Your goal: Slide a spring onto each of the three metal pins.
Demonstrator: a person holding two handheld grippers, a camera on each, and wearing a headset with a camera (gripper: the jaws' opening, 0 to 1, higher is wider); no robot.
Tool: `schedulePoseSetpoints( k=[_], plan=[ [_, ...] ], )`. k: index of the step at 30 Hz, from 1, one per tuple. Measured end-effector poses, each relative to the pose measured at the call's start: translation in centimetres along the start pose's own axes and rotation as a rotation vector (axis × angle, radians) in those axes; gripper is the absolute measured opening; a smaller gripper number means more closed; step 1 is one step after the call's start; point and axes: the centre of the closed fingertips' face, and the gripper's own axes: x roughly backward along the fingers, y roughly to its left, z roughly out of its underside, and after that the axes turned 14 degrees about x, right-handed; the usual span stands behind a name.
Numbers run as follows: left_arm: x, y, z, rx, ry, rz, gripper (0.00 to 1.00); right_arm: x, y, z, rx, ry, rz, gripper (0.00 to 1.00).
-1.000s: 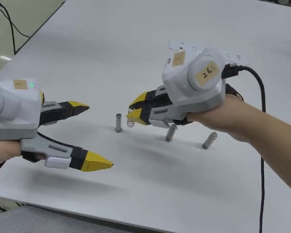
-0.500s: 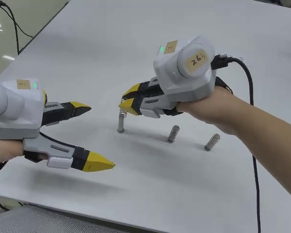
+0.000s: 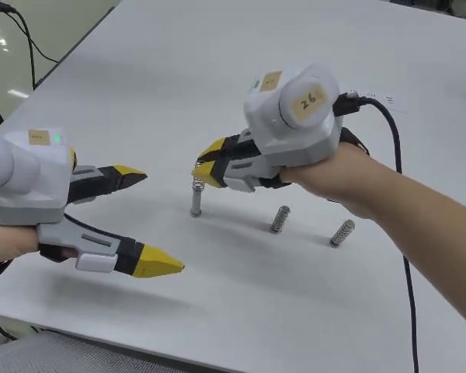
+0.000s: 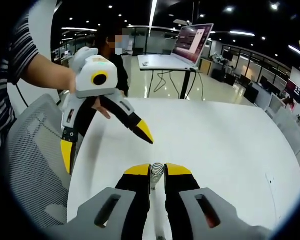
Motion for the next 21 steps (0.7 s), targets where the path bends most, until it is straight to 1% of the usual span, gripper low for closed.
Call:
schedulePoseSetpoints(
  k=[6, 11, 18, 21],
  plan=[
    [0.0, 0.0, -0.1, 0.0, 0.002, 0.0, 0.97, -0.2, 0.1, 0.1, -0.004, 0.004, -0.005, 0.07],
    [0.1, 0.0, -0.3, 0.0, -0.005, -0.001, 0.97, -0.3, 0.3, 0.3, -0.002, 0.013, -0.007, 0.07],
    [0.2, -0.1, -0.1, 0.003, -0.004, -0.002, 0.97, -0.9, 0.3, 0.8, -0.004, 0.026, -0.014, 0.07],
    [0.2, 0.0, -0.1, 0.005, -0.004, -0.005, 0.96, -1.2, 0.6, 1.1, -0.013, 0.033, -0.017, 0.07]
  ],
)
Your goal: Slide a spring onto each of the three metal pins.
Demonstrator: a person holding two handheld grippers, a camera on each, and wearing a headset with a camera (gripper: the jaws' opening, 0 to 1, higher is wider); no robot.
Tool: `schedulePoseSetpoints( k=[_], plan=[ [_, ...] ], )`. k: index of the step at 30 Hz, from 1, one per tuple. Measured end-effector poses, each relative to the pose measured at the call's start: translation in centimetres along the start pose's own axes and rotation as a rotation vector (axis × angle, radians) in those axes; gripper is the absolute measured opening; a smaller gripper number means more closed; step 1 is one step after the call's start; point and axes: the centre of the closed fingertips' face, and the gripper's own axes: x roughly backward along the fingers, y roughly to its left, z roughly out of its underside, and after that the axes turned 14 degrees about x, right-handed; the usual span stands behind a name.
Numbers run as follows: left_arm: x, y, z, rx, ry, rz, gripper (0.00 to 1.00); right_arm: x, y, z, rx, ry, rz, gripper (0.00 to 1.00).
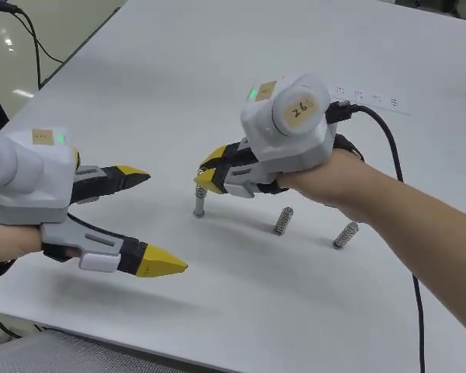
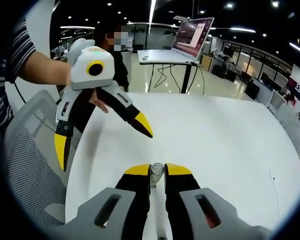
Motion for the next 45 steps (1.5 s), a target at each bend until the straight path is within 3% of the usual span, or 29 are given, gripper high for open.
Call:
schedulePoseSetpoints(
  k=[13, 20, 31, 37, 40, 45],
  plan=[
    [0.0, 0.0, 0.1, 0.01, -0.009, 0.001, 0.96, -2.0, 0.8, 2.3, -0.037, 0.043, -0.01, 0.07],
    [-0.2, -0.1, -0.1, 0.014, -0.012, 0.003, 0.95, -2.9, 1.3, 3.1, 0.002, 0.07, -0.018, 0.07],
    [-0.6, -0.3, -0.2, 0.009, -0.011, 0.008, 0.95, -2.9, 1.3, 3.1, 0.013, 0.069, -0.014, 0.08],
    [-0.7, -0.4, -0.8, 0.015, -0.023, 0.014, 0.95, -2.6, 1.2, 2.6, -0.028, 0.037, -0.011, 0.14],
    [-0.7, -0.5, -1.1, 0.01, -0.026, 0.013, 0.95, -1.8, 1.0, 2.1, -0.029, 0.015, 0.011, 0.17],
    [-0.8, -0.7, -1.4, 0.008, -0.031, 0.014, 0.95, -0.3, 0.8, 1.8, -0.093, -0.041, 0.053, 0.23]
  ],
)
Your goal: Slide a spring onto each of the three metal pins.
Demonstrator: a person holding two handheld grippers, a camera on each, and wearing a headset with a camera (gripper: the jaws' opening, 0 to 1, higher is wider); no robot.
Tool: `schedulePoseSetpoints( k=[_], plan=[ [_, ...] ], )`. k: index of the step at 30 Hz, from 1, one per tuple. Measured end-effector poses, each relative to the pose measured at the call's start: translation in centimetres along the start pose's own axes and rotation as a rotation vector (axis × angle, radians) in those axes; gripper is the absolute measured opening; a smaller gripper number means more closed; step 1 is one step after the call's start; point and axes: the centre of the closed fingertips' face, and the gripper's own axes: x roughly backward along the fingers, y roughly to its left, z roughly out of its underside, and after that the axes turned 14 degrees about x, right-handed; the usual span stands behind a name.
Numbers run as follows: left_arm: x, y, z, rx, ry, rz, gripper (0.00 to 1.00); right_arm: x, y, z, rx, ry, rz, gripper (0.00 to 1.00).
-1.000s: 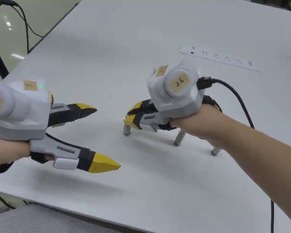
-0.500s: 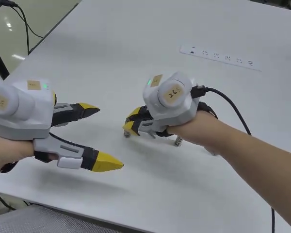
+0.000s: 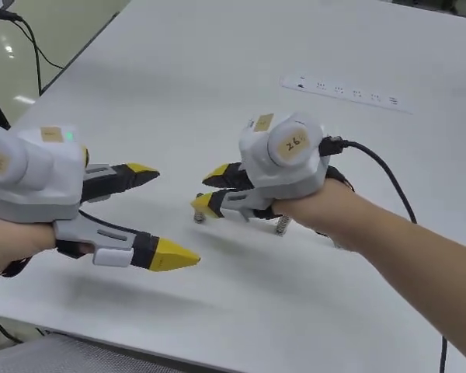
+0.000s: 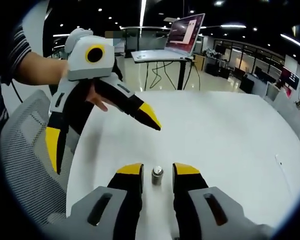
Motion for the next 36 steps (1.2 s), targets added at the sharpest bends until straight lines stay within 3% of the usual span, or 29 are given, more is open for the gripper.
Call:
schedulePoseSetpoints(
  k=[3, 15, 20, 31, 36],
  plan=[
    [-0.1, -0.2, -0.2, 0.002, -0.008, 0.004, 0.96, 0.9, 0.3, 0.2, -0.034, -0.025, 0.012, 0.33],
    [-0.8, -0.9, -0.7, -0.013, -0.01, 0.015, 0.96, 5.3, 0.1, 1.5, -0.065, -0.072, 0.121, 0.43],
    [-1.0, -0.8, -0.8, -0.017, -0.007, 0.013, 0.97, 6.6, 0.3, 2.8, -0.073, -0.071, 0.169, 0.53],
    [-1.1, -0.8, -0.8, -0.021, -0.012, 0.002, 0.97, 10.2, 0.7, 5.3, -0.142, -0.121, 0.269, 0.75],
    [-1.1, -1.0, -1.3, -0.025, -0.037, 0.002, 0.97, 12.4, 0.7, 6.4, -0.156, -0.144, 0.316, 0.84]
  ],
)
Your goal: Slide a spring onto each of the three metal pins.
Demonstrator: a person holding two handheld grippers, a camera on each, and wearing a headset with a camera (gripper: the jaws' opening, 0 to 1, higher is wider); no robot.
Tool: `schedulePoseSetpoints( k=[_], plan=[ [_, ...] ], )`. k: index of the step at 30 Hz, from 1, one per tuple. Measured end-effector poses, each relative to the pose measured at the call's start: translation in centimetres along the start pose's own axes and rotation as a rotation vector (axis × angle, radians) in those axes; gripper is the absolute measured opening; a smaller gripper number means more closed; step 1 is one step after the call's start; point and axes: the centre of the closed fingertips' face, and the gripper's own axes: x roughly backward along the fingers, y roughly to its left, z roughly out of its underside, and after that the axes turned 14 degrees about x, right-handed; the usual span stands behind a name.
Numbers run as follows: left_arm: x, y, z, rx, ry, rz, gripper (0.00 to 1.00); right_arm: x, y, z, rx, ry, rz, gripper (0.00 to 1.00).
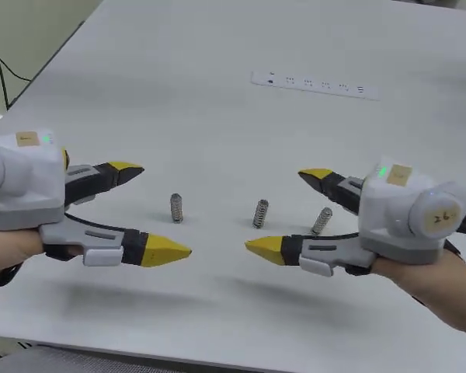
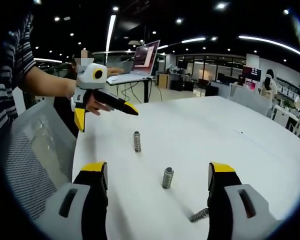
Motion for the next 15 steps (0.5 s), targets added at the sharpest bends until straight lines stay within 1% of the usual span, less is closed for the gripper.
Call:
schedulePoseSetpoints(
  k=[2, 4, 7, 8, 12, 15],
  plan=[
    [0.0, -0.1, -0.1, 0.001, -0.007, -0.001, 0.97, 0.6, -0.4, 0.2, -0.006, -0.01, 0.023, 0.89],
    [-0.1, -0.1, -0.1, -0.001, -0.01, -0.004, 0.98, 1.4, -0.9, 0.8, -0.026, -0.009, 0.039, 0.91],
    [0.1, 0.1, -0.1, -0.003, -0.011, -0.013, 0.98, 2.8, -1.4, 2.0, -0.071, -0.01, 0.086, 0.93],
    [0.2, 0.1, -0.1, -0.004, -0.012, -0.016, 0.98, 3.1, -1.5, 2.3, -0.084, -0.009, 0.093, 0.94],
    [0.6, 0.4, -0.2, -0.001, -0.023, -0.031, 0.98, 4.4, -1.3, 3.9, -0.091, 0.02, 0.108, 0.97],
    [0.8, 0.6, -0.3, 0.001, -0.028, -0.04, 0.98, 5.2, -1.4, 4.2, -0.112, 0.017, 0.126, 0.97]
  ],
)
